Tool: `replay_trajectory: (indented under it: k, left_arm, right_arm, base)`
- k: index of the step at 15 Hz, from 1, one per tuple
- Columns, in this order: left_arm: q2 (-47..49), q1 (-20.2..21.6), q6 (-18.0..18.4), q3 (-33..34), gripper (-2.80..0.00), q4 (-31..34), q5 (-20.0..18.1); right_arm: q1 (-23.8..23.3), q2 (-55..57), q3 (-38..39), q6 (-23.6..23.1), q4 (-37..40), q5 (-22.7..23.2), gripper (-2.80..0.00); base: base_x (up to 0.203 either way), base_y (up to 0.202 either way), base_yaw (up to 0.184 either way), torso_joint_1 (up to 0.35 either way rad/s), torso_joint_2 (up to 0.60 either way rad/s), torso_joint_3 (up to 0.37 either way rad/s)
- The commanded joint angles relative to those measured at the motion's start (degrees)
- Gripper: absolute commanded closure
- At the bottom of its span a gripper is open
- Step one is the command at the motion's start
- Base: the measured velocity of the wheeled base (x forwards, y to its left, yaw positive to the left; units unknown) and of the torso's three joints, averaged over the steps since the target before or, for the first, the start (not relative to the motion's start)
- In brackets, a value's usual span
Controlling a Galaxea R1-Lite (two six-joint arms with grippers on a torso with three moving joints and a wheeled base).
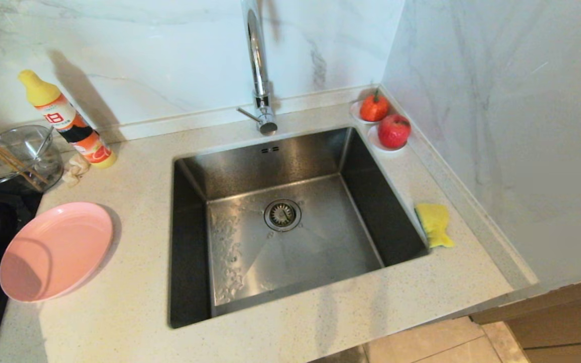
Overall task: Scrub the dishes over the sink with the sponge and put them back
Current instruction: Place the plate on the plate
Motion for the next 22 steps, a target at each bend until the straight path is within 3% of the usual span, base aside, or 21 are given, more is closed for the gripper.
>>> replay_trajectory:
  k: [1,5,11,12,18,22]
  left_arm:
    - [0.95,0.02,-0.09,-0.12,-2.8,0.05,-1.83]
    - [0.95,-0.01,-0.18,-0.3,-2.8,0.13,-5.58]
    - [2.32,-0.07,-0.18,-1.45,-2.8,-0.03,-5.93]
    - [2.61,-0.07,-0.18,-1.79,0.0,0.11,-6.01]
    - [3.85,-0.07,-0.09,-1.88,0.0,-0.04,-6.01]
    - [1.9,-0.07,1.01,-2.44,0.0,0.62,-8.0]
  right_arm:
    - [0.01,-0.01,0.01,-0.02,0.01,0.02,0.0]
    - [0.01,-0.01,0.01,-0.02,0.01,0.02,0.0]
    - [0.01,0.0,0.01,-0.11,0.01,0.02,0.0]
    - [0.01,-0.01,0.01,-0.08,0.01,0.02,0.0]
    - [0.01,-0.01,0.01,-0.11,0.01,0.02,0.0]
    - [0.01,0.06,0.01,-0.03,0.01,0.02,0.0]
  base:
    - [0.0,0.0,0.0,0.0,0.0,0.0]
    - [0.0,0.0,0.0,0.0,0.0,0.0]
    - [0.0,0.0,0.0,0.0,0.0,0.0]
    - [0.0,0.0,0.0,0.0,0.0,0.0]
    - [0.0,0.0,0.0,0.0,0.0,0.0]
    - [0.0,0.0,0.0,0.0,0.0,0.0]
